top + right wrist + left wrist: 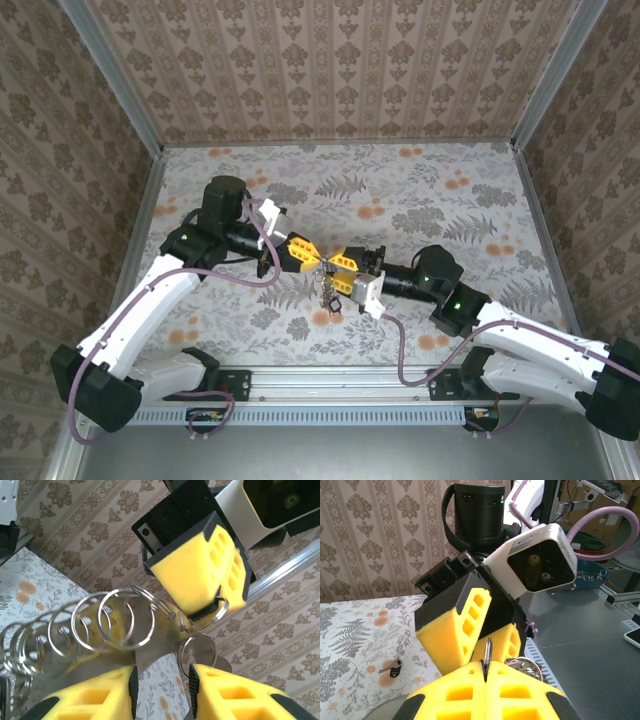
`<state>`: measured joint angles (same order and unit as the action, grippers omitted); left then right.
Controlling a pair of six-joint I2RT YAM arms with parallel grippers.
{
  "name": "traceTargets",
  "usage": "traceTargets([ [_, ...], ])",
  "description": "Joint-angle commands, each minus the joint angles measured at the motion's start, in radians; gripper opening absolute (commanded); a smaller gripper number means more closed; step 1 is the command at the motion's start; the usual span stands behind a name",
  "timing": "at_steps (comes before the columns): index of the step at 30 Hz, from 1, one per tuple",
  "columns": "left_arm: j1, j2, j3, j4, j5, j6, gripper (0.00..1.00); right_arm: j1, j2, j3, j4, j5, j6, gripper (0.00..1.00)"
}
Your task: Put the keys on the keyring
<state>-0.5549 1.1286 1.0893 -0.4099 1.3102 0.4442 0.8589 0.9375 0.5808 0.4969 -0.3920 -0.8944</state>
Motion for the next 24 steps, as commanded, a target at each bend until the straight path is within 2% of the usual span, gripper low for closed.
traceTargets([
  [1, 0.008, 0.001, 0.023, 0.037, 0.057, -0.016, 0.00, 0.012, 0.006, 0.031, 0.022, 0.041, -0.028, 0.36],
  [16, 0.009, -0.001, 0.020, 0.038, 0.067, -0.010, 0.00, 0.027, 0.048, 0.034, 0.132, 0.077, -0.005, 0.36],
  [24, 0.009, 0.006, 0.021, 0.042, 0.075, -0.005, 0.00, 0.028, 0.065, 0.039, 0.179, 0.087, 0.008, 0.30],
])
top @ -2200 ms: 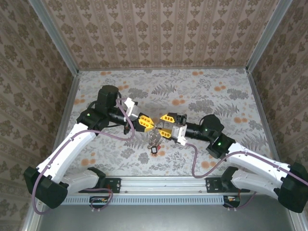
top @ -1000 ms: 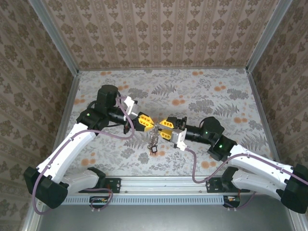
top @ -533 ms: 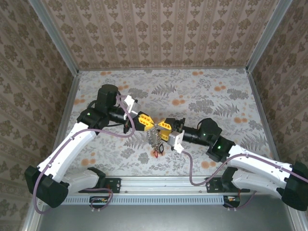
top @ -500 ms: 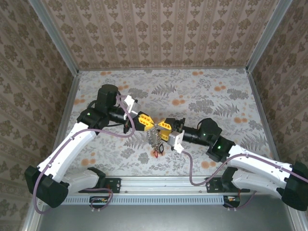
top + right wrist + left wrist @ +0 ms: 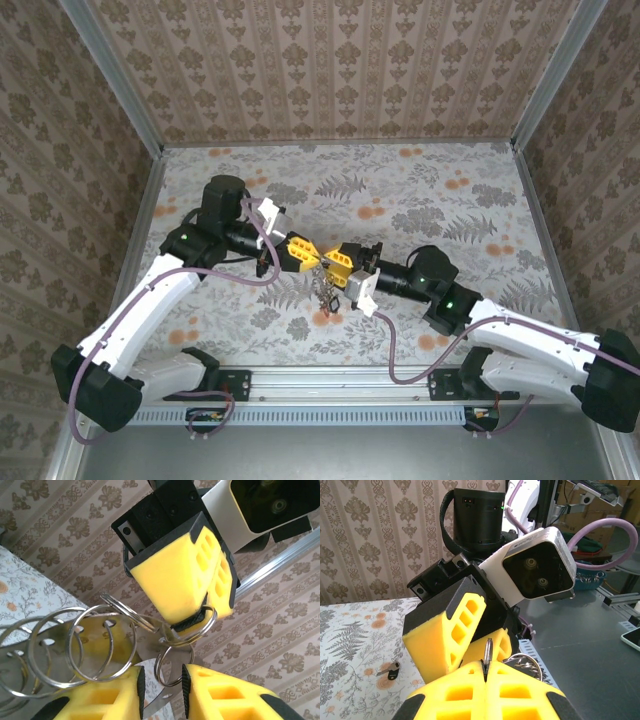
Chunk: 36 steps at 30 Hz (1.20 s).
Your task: Put the keys on the keyring
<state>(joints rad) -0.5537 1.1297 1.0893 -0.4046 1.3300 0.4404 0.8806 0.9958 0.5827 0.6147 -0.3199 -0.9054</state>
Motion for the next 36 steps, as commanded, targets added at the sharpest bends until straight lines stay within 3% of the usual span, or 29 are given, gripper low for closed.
traceTargets([
  [1, 0.008, 0.005, 0.022, 0.037, 0.057, -0.001, 0.00, 0.006, 0.009, 0.038, 0.063, 0.016, 0.022, 0.30],
  [5, 0.008, 0.007, 0.021, 0.036, 0.057, 0.001, 0.00, 0.006, 0.015, 0.042, 0.079, 0.016, 0.030, 0.29],
  [16, 0.012, 0.004, 0.030, 0.010, 0.055, 0.025, 0.00, 0.005, 0.006, 0.043, 0.047, 0.018, 0.022, 0.12],
  [22, 0.014, -0.004, 0.030, -0.032, 0.063, 0.079, 0.00, 0.005, -0.013, 0.038, 0.035, 0.035, 0.033, 0.11],
  [29, 0.014, -0.022, 0.022, -0.067, 0.052, 0.139, 0.00, 0.004, -0.034, 0.044, -0.013, 0.049, 0.050, 0.00],
  [36, 0.013, -0.025, 0.013, -0.122, 0.031, 0.186, 0.00, 0.005, -0.065, 0.067, -0.131, 0.054, -0.032, 0.00],
])
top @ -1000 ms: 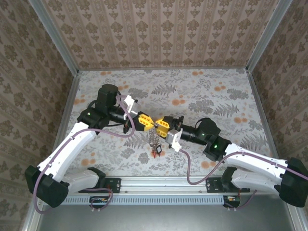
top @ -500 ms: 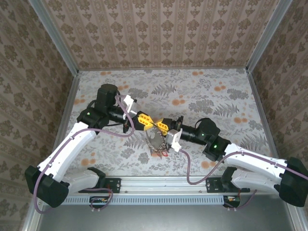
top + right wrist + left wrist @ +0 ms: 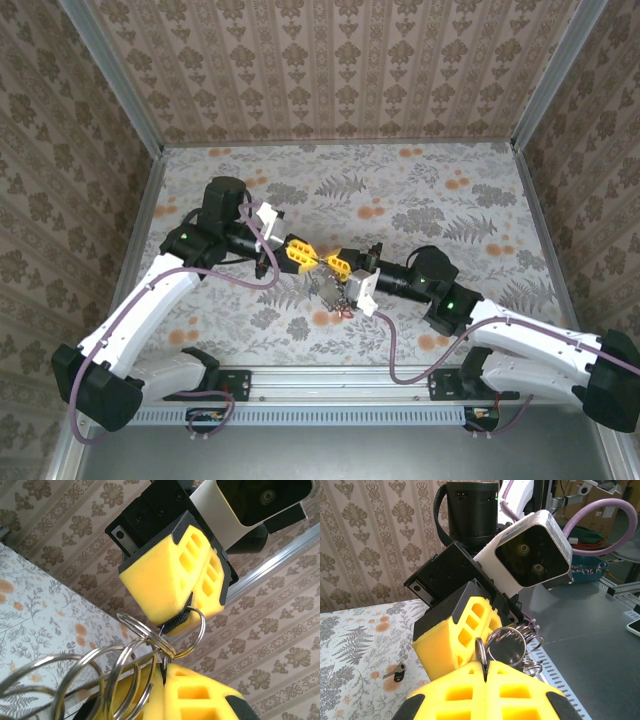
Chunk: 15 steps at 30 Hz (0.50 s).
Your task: Put the keys on the keyring
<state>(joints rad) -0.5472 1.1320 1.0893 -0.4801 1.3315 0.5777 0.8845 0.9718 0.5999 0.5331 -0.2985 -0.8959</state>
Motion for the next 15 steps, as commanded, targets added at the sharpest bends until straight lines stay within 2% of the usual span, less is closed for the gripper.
traceTargets([
  [1, 0.007, -0.028, 0.010, -0.046, 0.029, 0.047, 0.00, 0.001, -0.048, 0.057, -0.079, 0.038, -0.069, 0.00],
  [15, 0.006, -0.029, -0.014, -0.103, -0.004, 0.105, 0.00, 0.005, -0.076, 0.250, -0.582, 0.038, -0.454, 0.00],
])
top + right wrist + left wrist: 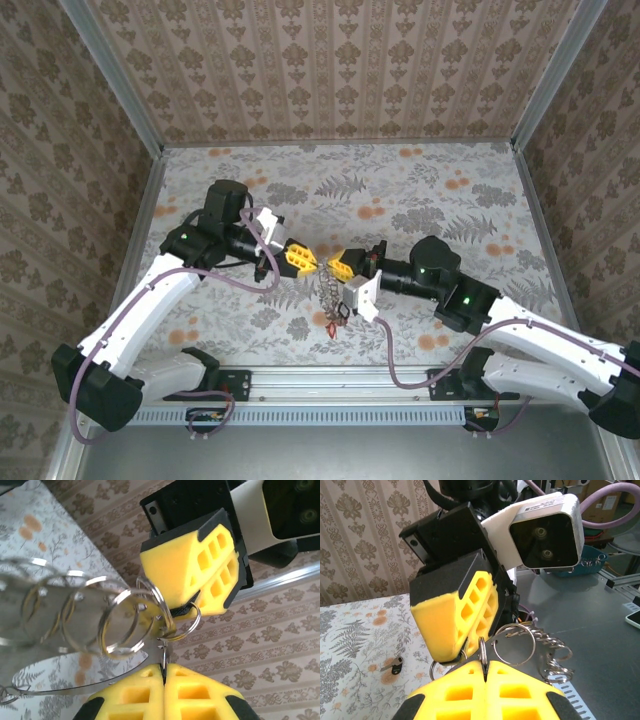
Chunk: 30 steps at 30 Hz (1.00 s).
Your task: Put the keys on the keyring
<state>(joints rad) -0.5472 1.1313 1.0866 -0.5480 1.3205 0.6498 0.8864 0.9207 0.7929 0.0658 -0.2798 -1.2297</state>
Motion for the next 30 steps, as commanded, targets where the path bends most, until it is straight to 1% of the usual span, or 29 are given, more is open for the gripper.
traceTargets([
  [1, 0.007, -0.029, -0.013, -0.039, 0.005, 0.034, 0.00, 0.002, -0.026, 0.063, -0.135, 0.022, -0.144, 0.00],
  [6, 0.017, -0.045, -0.039, -0.044, -0.001, 0.038, 0.00, 0.005, -0.023, 0.113, -0.258, 0.031, -0.258, 0.00],
  [11, 0.029, -0.045, -0.056, -0.045, -0.031, 0.046, 0.00, 0.005, -0.002, 0.182, -0.405, -0.009, -0.274, 0.00],
  [13, 0.037, -0.047, -0.058, -0.046, -0.064, 0.047, 0.07, 0.006, 0.012, 0.212, -0.467, -0.029, -0.249, 0.00],
  [16, 0.056, -0.045, -0.050, -0.047, -0.099, 0.054, 0.14, 0.005, 0.038, 0.248, -0.536, -0.055, -0.184, 0.00],
  [18, 0.066, -0.042, -0.041, -0.048, -0.099, 0.053, 0.27, 0.004, 0.064, 0.269, -0.581, -0.065, -0.143, 0.00],
  [20, 0.068, -0.036, -0.032, -0.046, -0.098, 0.044, 0.33, 0.004, 0.091, 0.283, -0.611, -0.070, -0.091, 0.00],
  [21, 0.067, -0.033, -0.029, -0.049, -0.096, 0.037, 0.38, 0.004, 0.102, 0.287, -0.632, -0.069, -0.066, 0.00],
  [24, 0.067, -0.034, -0.035, -0.050, -0.081, 0.027, 0.43, 0.003, 0.126, 0.296, -0.670, -0.071, -0.006, 0.00],
  [27, 0.061, -0.040, -0.054, -0.046, -0.075, 0.017, 0.49, 0.003, 0.156, 0.325, -0.749, -0.069, 0.033, 0.00],
  [30, 0.041, -0.055, -0.083, -0.042, -0.117, 0.036, 0.51, -0.009, 0.186, 0.365, -0.811, -0.069, 0.107, 0.00],
])
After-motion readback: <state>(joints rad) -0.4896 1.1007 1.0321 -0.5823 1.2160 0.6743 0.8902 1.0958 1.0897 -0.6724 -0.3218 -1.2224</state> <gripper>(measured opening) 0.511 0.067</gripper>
